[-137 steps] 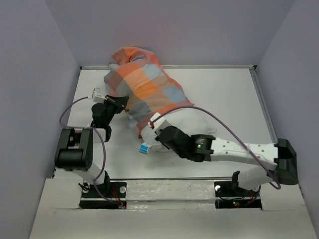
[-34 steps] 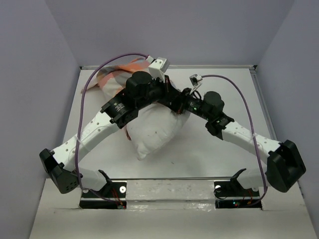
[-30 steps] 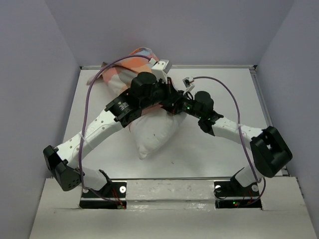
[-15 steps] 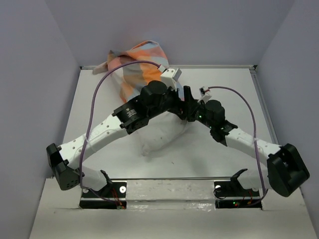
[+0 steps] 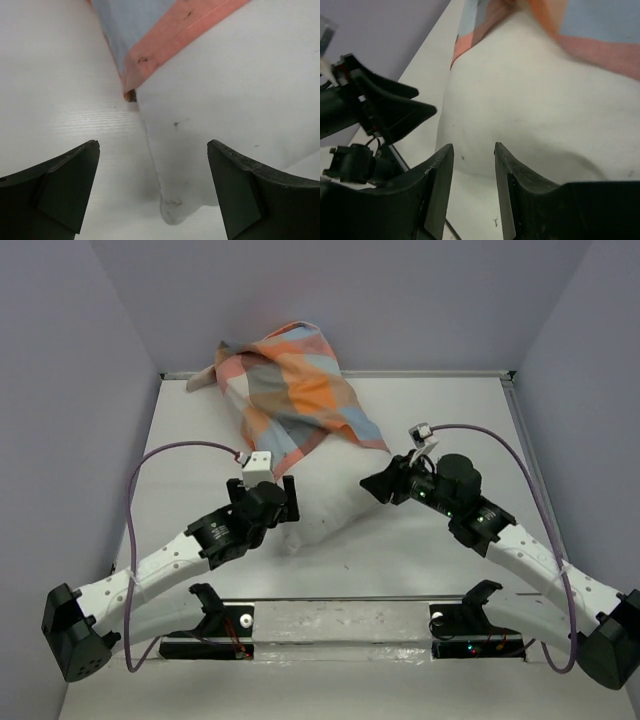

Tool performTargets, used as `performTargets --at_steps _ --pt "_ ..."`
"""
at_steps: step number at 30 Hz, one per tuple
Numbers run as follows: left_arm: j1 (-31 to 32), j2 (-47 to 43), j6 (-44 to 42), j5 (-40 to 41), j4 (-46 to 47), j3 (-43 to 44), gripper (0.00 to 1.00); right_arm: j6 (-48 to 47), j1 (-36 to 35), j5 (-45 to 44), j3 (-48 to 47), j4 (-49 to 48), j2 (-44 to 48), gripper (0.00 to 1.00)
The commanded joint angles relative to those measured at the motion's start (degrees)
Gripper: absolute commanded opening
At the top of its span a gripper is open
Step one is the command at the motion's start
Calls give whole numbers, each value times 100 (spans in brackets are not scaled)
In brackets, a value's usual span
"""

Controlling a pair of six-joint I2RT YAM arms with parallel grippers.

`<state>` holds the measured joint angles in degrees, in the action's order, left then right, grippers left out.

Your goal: Put the pillow into the pillowcase

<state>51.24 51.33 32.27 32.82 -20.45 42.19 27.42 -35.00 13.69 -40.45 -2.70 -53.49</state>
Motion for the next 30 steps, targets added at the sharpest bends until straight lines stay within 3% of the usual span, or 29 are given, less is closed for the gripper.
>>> performTargets --at_steps 1,7,11,15,18,19,20,24,27,30 --pt "-307 61 36 568 864 -535 98 -219 -770 -67 -436 173 -361 42" --pt "-1290 623 -721 -144 2358 -704 95 -492 -1491 -367 -816 129 -978 47" --pt "-1538 1062 -1047 -302 2940 -643 91 -527 -1632 -402 -895 33 -1294 49" --pt "-1609 1458 -1363 -399 3433 -458 86 -632 -1791 -639 -1131 94 -1742 68" --pt "-1635 1705 -1495 -276 3539 -300 72 -755 -1914 -1051 -1465 252 -2121 82" --pt "-1644 1670 -1504 -250 3591 -282 60 -834 -1914 -1114 -1527 487 -2200 84" --pt "-1644 1609 -1496 -241 3618 -282 55 -878 -1966 -1184 -1710 585 -2366 87" --pt "-1644 1047 -1268 -416 3715 -527 43 -1080 -2142 -1876 -2159 1104 -2771 89" --pt "-1635 747 -1206 -530 3741 -721 20 -1308 -2605 -2692 -2571 1648 -3113 92" --pt "-1644 729 -1153 -618 3697 -800 7 -1327 -2977 -3389 -2977 2000 -3491 96"
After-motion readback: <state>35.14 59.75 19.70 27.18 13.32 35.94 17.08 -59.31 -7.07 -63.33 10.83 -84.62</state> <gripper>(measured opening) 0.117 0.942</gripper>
